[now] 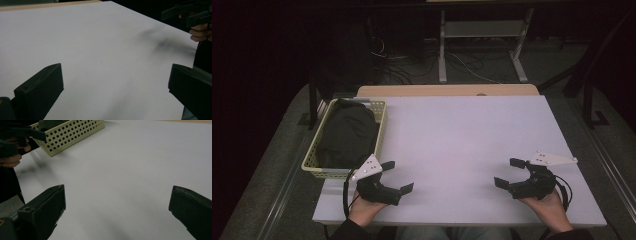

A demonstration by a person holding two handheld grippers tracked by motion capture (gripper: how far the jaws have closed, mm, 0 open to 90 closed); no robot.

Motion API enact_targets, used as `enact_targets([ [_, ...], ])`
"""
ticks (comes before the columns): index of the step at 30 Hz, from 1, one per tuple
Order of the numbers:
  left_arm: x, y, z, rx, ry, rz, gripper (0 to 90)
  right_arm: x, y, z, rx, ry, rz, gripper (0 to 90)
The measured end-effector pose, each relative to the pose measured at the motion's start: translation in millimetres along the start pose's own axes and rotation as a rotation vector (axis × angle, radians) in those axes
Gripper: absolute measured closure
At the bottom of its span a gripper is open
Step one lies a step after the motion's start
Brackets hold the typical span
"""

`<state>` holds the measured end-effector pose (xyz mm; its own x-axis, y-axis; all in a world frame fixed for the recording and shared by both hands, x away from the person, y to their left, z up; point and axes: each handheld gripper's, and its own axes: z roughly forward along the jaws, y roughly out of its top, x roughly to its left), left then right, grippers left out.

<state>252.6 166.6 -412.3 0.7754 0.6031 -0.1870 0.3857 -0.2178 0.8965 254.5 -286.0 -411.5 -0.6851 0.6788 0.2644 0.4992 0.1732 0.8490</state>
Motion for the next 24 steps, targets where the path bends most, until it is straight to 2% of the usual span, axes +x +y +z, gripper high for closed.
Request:
enact_targets([
  [24,-3.8,2.0,2.0,0.020,-0.006,0.006,0.0,2.0,0.4,2.9,0.010,0.031,0.001,0.5],
])
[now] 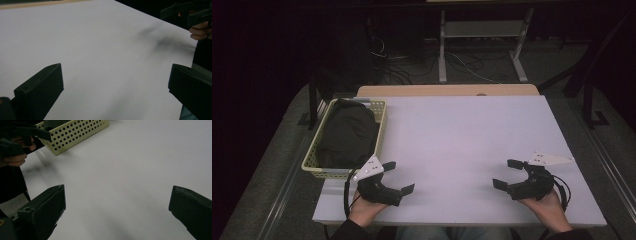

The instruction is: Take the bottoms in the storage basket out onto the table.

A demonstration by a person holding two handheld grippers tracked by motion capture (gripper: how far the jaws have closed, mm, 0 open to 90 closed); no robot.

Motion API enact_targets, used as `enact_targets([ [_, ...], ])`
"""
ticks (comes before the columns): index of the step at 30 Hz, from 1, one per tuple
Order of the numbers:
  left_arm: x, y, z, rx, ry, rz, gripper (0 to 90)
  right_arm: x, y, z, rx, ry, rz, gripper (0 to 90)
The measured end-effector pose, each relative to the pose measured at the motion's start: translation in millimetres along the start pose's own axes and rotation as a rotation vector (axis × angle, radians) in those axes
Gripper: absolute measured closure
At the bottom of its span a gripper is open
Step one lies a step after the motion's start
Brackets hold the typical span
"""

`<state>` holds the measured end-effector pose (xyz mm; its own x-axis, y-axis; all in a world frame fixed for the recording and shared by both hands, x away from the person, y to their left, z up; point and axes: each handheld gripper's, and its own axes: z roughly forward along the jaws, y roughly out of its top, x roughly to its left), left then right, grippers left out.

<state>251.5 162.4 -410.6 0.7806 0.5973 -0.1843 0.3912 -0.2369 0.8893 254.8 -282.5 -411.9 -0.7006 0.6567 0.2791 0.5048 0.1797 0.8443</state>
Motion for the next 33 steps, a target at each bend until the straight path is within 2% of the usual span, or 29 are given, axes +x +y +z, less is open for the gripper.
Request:
enact_targets([
  [17,-4.0,9.7,-4.9,0.025,-0.011,0.014,0.0,1.0,0.6,1.1,0.025,0.022,-0.013,0.5],
  [24,-4.2,14.0,-5.5,0.050,-0.027,0.023,0.0,1.3,0.6,1.7,0.030,0.026,-0.017,0.5],
  [33,-0.7,24.8,-10.3,0.066,-0.018,0.031,0.0,1.3,0.4,1.9,0.030,0.025,-0.016,0.5],
])
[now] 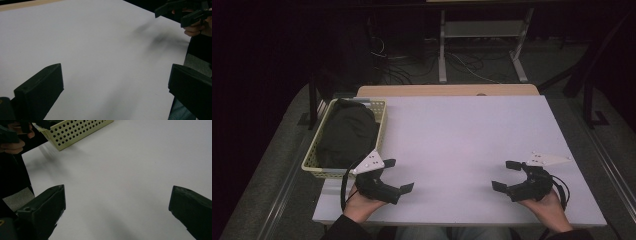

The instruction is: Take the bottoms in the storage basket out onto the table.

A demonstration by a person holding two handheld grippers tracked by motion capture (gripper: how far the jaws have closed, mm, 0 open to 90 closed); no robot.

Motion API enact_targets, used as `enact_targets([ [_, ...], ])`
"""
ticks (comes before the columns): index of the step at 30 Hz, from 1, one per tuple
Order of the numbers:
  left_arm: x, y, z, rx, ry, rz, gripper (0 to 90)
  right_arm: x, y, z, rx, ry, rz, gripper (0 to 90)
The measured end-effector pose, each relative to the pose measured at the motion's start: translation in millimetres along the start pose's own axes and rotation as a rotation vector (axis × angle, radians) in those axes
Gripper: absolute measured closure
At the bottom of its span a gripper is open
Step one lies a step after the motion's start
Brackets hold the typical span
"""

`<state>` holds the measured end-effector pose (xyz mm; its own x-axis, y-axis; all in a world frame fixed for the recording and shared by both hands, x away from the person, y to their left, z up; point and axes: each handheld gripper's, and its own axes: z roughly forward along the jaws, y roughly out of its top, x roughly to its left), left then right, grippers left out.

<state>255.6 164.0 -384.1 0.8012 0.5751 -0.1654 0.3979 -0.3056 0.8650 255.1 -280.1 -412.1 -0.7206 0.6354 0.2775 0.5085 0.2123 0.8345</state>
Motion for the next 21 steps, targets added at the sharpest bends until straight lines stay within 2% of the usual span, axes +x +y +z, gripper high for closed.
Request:
enact_targets([
  [21,11.8,24.0,-8.5,0.050,0.001,0.007,0.0,0.7,-0.4,0.8,0.008,-0.003,-0.004,0.5],
])
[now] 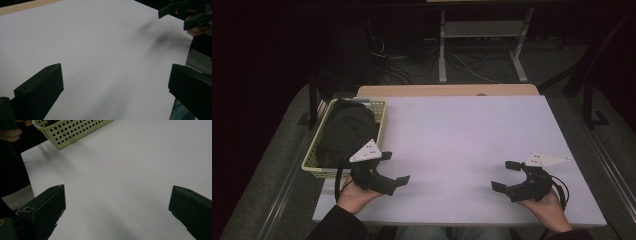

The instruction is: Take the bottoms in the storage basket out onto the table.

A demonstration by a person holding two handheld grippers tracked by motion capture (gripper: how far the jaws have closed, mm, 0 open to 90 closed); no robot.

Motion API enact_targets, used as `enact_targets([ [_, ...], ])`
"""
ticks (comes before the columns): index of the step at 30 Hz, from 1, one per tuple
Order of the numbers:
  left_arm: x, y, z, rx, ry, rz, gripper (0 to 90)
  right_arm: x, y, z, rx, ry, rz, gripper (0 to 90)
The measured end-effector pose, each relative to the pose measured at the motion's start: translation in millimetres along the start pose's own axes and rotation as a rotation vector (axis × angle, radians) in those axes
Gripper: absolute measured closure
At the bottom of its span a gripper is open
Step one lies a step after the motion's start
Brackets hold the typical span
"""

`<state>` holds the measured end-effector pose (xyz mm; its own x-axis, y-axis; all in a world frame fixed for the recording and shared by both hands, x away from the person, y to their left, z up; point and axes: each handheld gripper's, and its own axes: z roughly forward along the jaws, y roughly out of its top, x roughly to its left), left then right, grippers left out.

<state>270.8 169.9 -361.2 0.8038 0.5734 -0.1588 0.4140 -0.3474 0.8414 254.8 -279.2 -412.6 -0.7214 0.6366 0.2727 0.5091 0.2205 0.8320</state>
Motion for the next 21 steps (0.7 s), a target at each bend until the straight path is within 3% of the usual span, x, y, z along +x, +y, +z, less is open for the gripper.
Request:
enact_targets([
  [21,21.2,16.3,-21.0,0.018,0.045,-0.012,0.0,-0.6,0.3,-0.4,-0.009,-0.003,-0.002,0.5],
])
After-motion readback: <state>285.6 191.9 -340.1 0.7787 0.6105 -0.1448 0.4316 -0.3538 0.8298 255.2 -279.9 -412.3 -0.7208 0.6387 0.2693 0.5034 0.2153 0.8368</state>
